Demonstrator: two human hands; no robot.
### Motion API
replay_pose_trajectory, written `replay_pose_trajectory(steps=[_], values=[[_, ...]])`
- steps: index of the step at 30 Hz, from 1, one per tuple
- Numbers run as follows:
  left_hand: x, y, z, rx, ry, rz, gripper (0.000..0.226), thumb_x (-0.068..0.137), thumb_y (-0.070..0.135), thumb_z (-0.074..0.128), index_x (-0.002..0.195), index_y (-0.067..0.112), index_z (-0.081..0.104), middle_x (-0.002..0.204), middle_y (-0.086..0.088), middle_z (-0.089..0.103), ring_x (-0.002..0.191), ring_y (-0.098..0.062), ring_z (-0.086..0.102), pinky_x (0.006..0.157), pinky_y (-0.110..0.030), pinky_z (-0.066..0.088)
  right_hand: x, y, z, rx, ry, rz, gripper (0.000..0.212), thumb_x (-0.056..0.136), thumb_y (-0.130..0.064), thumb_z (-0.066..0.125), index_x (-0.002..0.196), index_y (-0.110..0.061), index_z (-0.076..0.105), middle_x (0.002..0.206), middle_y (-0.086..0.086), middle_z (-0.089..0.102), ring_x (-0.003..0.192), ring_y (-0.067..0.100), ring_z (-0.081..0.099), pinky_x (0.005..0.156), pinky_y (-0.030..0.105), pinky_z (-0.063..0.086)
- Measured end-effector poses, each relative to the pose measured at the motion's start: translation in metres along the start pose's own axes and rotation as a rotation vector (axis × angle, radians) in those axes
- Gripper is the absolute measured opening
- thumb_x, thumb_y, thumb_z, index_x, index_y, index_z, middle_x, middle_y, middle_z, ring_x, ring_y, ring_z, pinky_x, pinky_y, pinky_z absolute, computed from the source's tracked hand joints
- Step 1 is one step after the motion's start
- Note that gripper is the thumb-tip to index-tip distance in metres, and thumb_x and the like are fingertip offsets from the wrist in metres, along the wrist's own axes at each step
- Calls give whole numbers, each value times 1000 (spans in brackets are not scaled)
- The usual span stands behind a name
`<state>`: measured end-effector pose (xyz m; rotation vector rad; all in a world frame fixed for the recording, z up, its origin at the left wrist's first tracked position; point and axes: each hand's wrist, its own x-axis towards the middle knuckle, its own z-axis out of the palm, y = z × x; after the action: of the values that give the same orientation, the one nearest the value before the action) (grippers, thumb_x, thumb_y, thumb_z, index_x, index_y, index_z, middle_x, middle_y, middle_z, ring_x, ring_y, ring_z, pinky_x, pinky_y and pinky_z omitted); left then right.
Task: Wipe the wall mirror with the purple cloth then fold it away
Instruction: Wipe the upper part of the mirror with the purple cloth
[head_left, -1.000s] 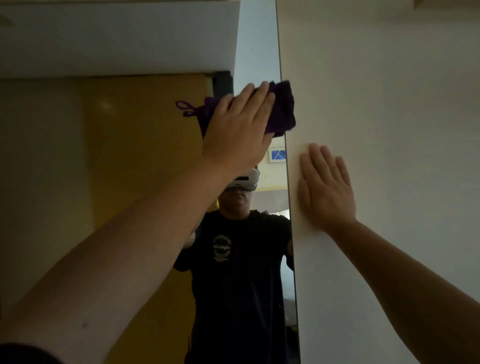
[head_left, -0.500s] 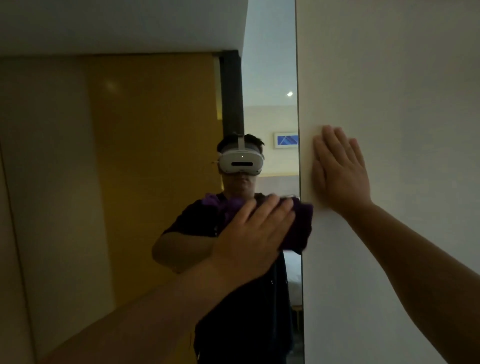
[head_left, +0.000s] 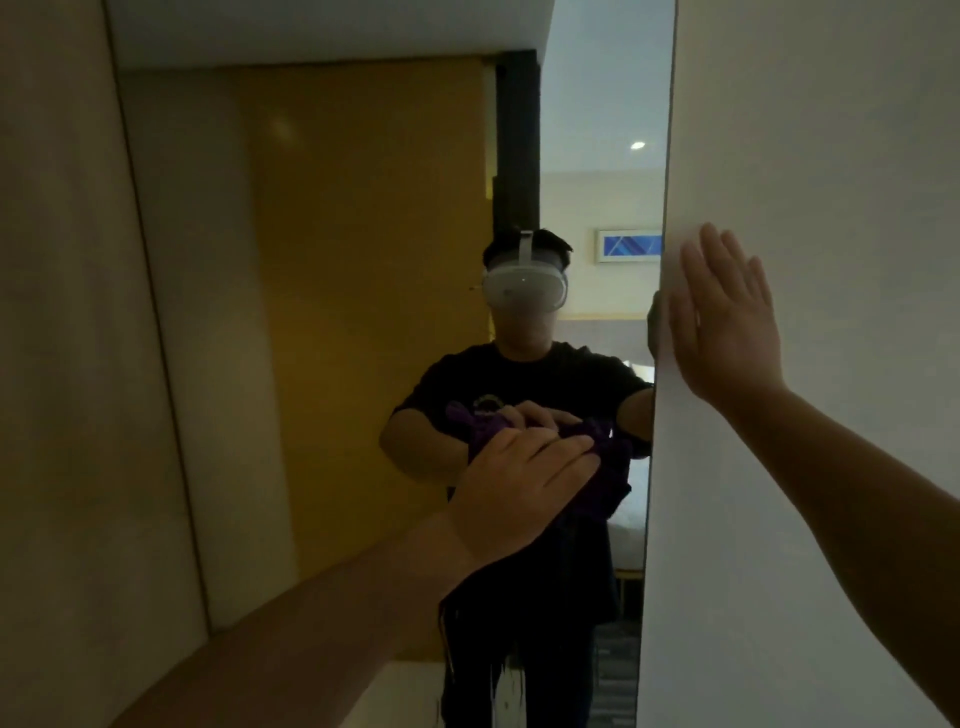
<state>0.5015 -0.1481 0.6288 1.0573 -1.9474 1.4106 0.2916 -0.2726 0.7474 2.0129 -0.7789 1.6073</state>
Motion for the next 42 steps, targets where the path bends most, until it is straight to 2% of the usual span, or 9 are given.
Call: replay_pose_trajectory(steps=[4, 7, 15, 21, 26, 32, 34, 37, 42], values=[[-21, -35, -37, 54, 58, -83, 23, 99, 12, 60, 121, 13, 69, 129, -6, 65, 106, -26, 63, 81, -38, 47, -9, -47, 17, 57, 11, -41, 47, 104, -25, 46, 148, -13, 37, 161, 12, 28, 151, 26, 17, 124, 46, 11], [-48, -67, -70, 104, 54, -124, 24, 101, 11, 53, 118, 9, 69, 127, -9, 66, 104, -28, 63, 82, -41, 47, -25, -92, 31, 139, -26, -124, 49, 106, -29, 40, 152, -12, 34, 162, 12, 24, 152, 25, 11, 124, 39, 2], [-158, -159, -145, 212, -38, -193, 37, 88, -2, 60, 124, 6, 63, 130, -11, 62, 110, -31, 57, 85, -45, 46, -74, -222, 84, 161, -92, -304, 51, 106, -35, 32, 146, -5, 44, 158, 15, 31, 150, 33, 20, 123, 53, 10], [-209, -200, -152, 167, -16, -167, 36, 91, -1, 54, 125, 7, 61, 131, -10, 62, 111, -29, 55, 86, -44, 44, -103, -289, 120, -1, -172, -318, 52, 106, -34, 30, 146, -5, 44, 159, 15, 31, 150, 33, 20, 123, 54, 9], [-208, -210, -132, 101, 81, -178, 33, 94, -1, 51, 124, 6, 62, 130, -11, 62, 113, -28, 54, 85, -45, 46, -129, -297, 136, -127, -239, -284, 51, 105, -33, 34, 147, -6, 42, 160, 15, 28, 151, 33, 15, 121, 59, 10], [-200, -218, -101, 119, 120, -128, 38, 93, 2, 60, 129, 10, 56, 136, -10, 59, 121, -27, 54, 90, -42, 44, -135, -278, 153, -217, -155, -371, 52, 104, -32, 45, 150, -8, 39, 160, 15, 29, 150, 35, 20, 118, 63, 17], [-201, -217, -90, 185, 65, -112, 41, 94, 10, 62, 134, 11, 56, 144, -9, 52, 130, -28, 50, 100, -42, 39, -136, -273, 161, -224, -87, -404, 54, 104, -33, 47, 150, -7, 39, 159, 16, 30, 149, 36, 24, 118, 63, 19], [-210, -205, -76, 276, -18, -145, 53, 97, 33, 55, 144, 11, 47, 154, -10, 39, 143, -29, 35, 115, -47, 27, -138, -270, 168, -216, 1, -420, 54, 105, -34, 45, 151, -7, 37, 159, 15, 27, 148, 36, 23, 119, 60, 16], [-248, -171, -55, 280, -41, -139, 64, 99, 45, 47, 151, 8, 36, 158, -12, 30, 147, -30, 25, 117, -50, 24, -139, -270, 172, -206, 59, -416, 53, 105, -32, 46, 150, -7, 38, 159, 16, 31, 148, 36, 24, 119, 60, 16]])
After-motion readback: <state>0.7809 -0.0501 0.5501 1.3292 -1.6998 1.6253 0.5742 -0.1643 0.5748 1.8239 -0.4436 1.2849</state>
